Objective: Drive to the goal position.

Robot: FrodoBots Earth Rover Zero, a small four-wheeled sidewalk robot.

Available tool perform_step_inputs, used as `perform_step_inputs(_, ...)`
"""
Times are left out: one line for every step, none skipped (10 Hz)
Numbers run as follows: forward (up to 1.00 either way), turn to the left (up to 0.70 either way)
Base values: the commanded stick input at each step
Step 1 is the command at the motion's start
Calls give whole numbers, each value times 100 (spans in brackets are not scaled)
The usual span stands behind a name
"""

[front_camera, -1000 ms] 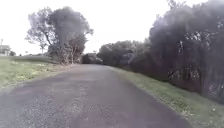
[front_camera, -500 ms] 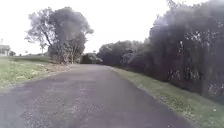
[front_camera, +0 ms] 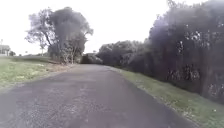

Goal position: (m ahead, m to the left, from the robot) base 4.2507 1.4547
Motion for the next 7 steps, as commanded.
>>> perform_step_inputs(8, 0)
perform_step_inputs(7, 0)
perform_step_inputs(7, 0)
perform_step_inputs(8, 0)
perform_step_inputs(8, 0)
perform_step_inputs(8, 0)
perform_step_inputs(8, 0)
